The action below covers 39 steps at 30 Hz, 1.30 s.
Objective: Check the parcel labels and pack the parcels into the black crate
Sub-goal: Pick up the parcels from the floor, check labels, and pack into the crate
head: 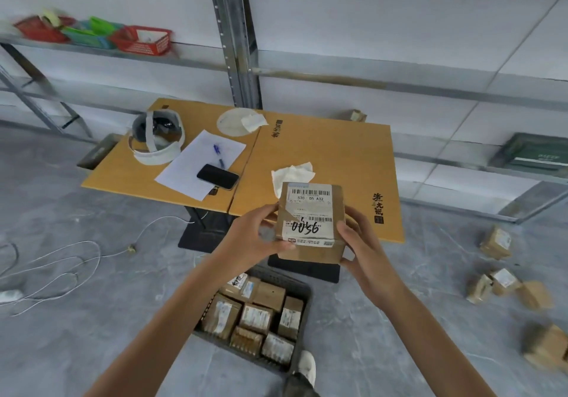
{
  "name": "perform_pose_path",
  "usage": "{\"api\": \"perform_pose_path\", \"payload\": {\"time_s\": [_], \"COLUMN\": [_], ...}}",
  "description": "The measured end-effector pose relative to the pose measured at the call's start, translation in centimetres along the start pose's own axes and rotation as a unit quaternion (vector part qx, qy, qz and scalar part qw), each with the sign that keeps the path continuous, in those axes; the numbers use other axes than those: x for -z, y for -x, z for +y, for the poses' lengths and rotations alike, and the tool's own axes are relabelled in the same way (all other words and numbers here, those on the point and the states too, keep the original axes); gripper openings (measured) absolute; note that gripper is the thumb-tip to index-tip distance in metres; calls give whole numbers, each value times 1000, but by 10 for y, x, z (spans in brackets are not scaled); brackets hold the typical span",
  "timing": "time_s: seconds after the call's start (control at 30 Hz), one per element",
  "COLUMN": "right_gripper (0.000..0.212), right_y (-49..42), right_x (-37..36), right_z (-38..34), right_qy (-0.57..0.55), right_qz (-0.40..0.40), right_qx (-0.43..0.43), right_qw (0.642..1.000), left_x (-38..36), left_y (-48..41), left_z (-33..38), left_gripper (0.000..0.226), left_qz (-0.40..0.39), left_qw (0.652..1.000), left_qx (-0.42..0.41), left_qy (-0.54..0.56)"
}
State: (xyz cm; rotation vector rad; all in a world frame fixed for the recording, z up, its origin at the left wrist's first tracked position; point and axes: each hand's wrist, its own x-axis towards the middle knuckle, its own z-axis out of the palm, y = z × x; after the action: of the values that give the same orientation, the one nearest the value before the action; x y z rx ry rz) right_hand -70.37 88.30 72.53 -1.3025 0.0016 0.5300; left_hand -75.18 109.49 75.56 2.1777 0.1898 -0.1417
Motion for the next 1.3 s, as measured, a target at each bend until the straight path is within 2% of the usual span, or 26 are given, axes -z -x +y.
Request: {"api": "perform_pose_path", "payload": {"time_s": [0.1,0.17,0.27,0.43,0.57,0.67,0.77,0.9,0.97,1.07,1.13,1.2,1.3], "right_gripper": [41,40,49,53,60,69,75,68,63,54,45,39,62], "right_y": [-26,-39,-56,-71,-77,-80,-90,-117,-134,-164,-185,-208,-245], "right_x": [-9,-19,-35,-73,-110,-135,-157,-178,-183,-185,-183,-181,-175], "right_z": [23,38,61,112,175,234,295,377,420,487,530,574,636], "right_qy": [7,-4,17,78,83,66,15,-55,-68,-45,-19,24,118], "right_qz": [0,1,-13,-30,3,18,27,110,145,190,214,211,195], "right_qx": [-36,-65,-96,-200,-311,-385,-419,-440,-428,-419,-425,-427,-419], "right_qw": [999,998,995,976,947,921,908,889,889,887,879,879,879], "left_x": [4,10,21,30,30,23,14,-6,-22,-60,-86,-112,-150], "left_y": [-17,-23,-25,-20,-17,-12,-12,-22,-28,-39,-46,-56,-73], "left_z": [-28,-50,-88,-160,-233,-295,-357,-431,-469,-533,-573,-611,-665], "left_gripper": [60,61,61,48,47,56,65,66,57,27,13,14,15], "left_qz": [-17,-55,-138,-167,-215,-225,-201,-187,-156,-87,-41,-5,67], "left_qw": [999,996,981,955,943,938,937,940,942,933,910,877,794], "left_qx": [31,60,105,186,202,229,265,274,287,338,392,446,530], "left_qy": [13,28,88,158,152,133,102,78,76,88,126,179,289]}}
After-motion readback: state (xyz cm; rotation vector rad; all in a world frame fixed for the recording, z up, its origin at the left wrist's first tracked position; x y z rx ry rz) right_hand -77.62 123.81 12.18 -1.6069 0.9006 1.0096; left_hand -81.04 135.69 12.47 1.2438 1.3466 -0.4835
